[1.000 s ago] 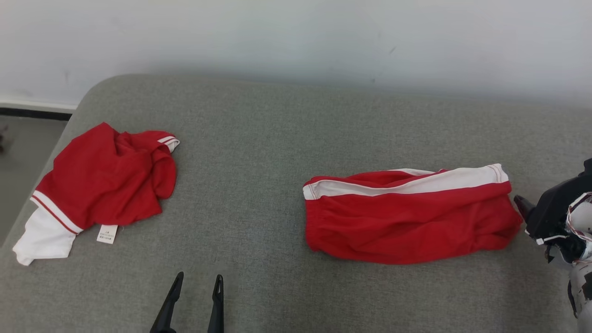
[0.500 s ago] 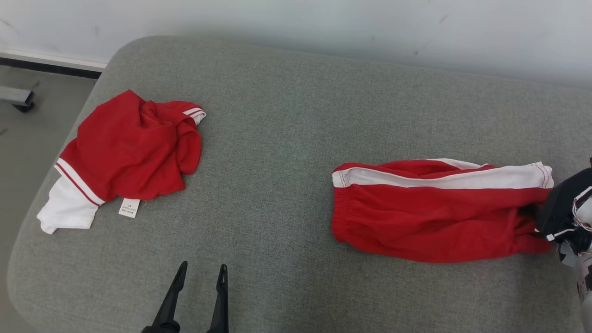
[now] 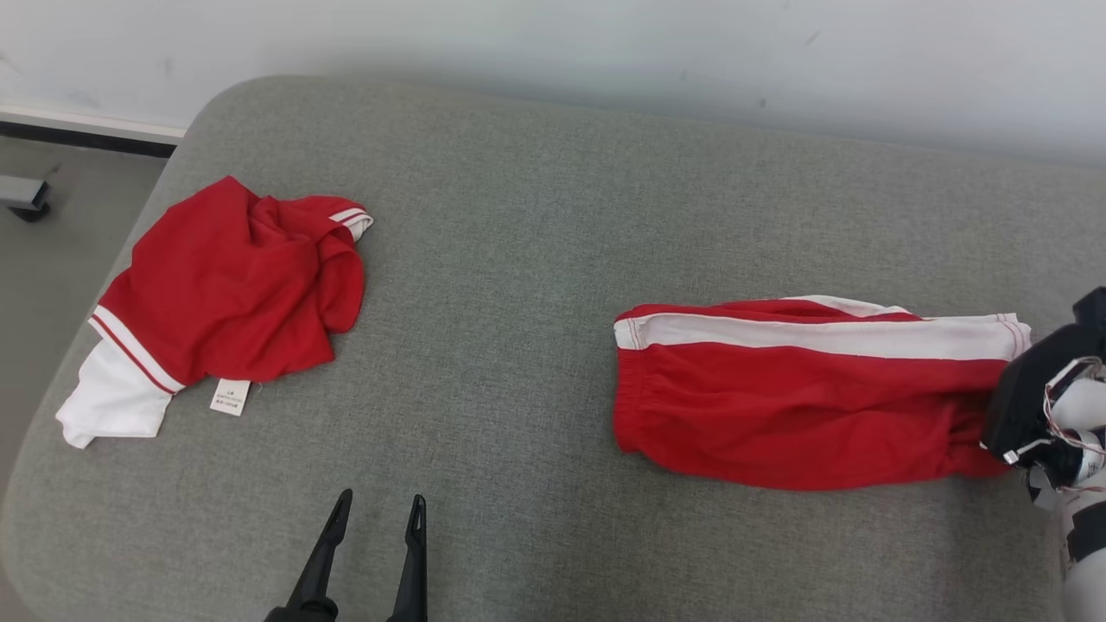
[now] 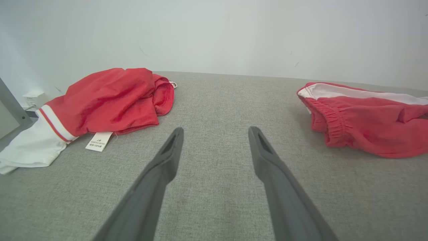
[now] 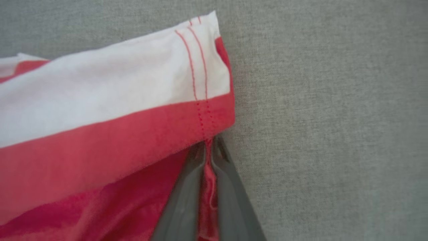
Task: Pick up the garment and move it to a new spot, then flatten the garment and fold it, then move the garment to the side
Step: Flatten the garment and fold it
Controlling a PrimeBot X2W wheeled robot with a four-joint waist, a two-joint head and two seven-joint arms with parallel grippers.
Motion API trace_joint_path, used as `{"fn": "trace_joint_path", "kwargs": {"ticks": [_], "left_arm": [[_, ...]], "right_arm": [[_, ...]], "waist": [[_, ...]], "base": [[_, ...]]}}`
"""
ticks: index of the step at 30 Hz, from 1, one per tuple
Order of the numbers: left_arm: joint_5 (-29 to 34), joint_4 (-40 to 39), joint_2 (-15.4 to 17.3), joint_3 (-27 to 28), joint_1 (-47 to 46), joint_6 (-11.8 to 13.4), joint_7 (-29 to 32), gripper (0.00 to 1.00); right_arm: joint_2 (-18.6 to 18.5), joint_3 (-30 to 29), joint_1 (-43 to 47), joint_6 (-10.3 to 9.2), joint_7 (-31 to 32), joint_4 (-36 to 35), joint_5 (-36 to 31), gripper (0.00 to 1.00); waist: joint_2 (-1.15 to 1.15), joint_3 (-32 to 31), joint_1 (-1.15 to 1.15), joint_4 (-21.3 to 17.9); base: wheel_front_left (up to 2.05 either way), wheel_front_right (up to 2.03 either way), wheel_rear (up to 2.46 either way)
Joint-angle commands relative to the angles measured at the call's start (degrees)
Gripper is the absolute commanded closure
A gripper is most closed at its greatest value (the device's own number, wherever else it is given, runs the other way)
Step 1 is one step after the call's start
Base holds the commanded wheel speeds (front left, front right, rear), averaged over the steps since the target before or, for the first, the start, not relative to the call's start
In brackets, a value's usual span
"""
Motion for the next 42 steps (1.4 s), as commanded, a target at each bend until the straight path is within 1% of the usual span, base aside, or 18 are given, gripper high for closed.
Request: {"fn": "trace_joint_path", "kwargs": {"ticks": [1,8,18,22,25,28,36,42], "left_arm": [[0.25,0.22,-0.21,0.02,-0.70,-0.25,-0.18,0.00],[0.24,0.69,-0.40,0.30,-0.67,-0.33,-0.18,0.00],[-0.17,1.10,-0.53,-0.14,-0.25,-0.45,-0.18,0.00],[-0.26,1.33,-0.55,-0.16,-0.04,-0.38,-0.18,0.00],[-0.36,1.44,-0.56,-0.06,0.15,-0.27,-0.18,0.00],[-0.47,1.55,-0.57,0.10,0.54,-0.14,-0.18,0.00],[-1.21,2.10,-0.58,-0.34,1.21,-0.02,-0.18,0.00],[-1.44,2.18,-0.58,-0.28,1.92,0.12,-0.18,0.00]], "right_arm": [[-0.51,-0.77,2.83,-0.20,-0.31,-0.22,-1.60,1.00],[-2.02,-4.87,4.49,-0.19,-2.25,-6.23,-6.10,1.00],[-2.31,-10.32,8.13,-0.18,-1.57,-13.18,-10.37,1.00],[-1.49,-10.68,9.53,-0.18,-1.40,-16.36,-11.72,1.00],[0.04,-8.83,10.19,-0.18,-1.22,-18.92,-10.51,1.00],[1.88,-5.36,10.92,-0.18,-0.63,-22.03,-8.56,1.00],[5.12,7.36,14.27,-0.18,1.35,-29.95,-2.27,1.00],[7.27,13.79,14.92,-0.18,2.46,-32.08,1.40,1.00]], "waist": [[0.00,-0.37,0.00,-0.39],[0.00,-1.54,0.00,-1.31],[0.00,-3.00,0.00,-2.11],[0.00,-3.81,0.00,-2.27],[0.00,-4.39,0.00,-2.52],[0.00,-5.12,0.00,-2.89],[0.00,-7.01,0.00,-3.19],[0.00,-8.11,0.00,-2.92]], "base": [[0.00,0.00,0.00],[0.00,0.00,0.00],[0.00,0.00,0.00],[0.00,0.00,0.00],[0.00,0.00,0.00],[0.00,0.00,0.00],[0.00,0.00,0.00],[0.00,0.00,0.00]]}}
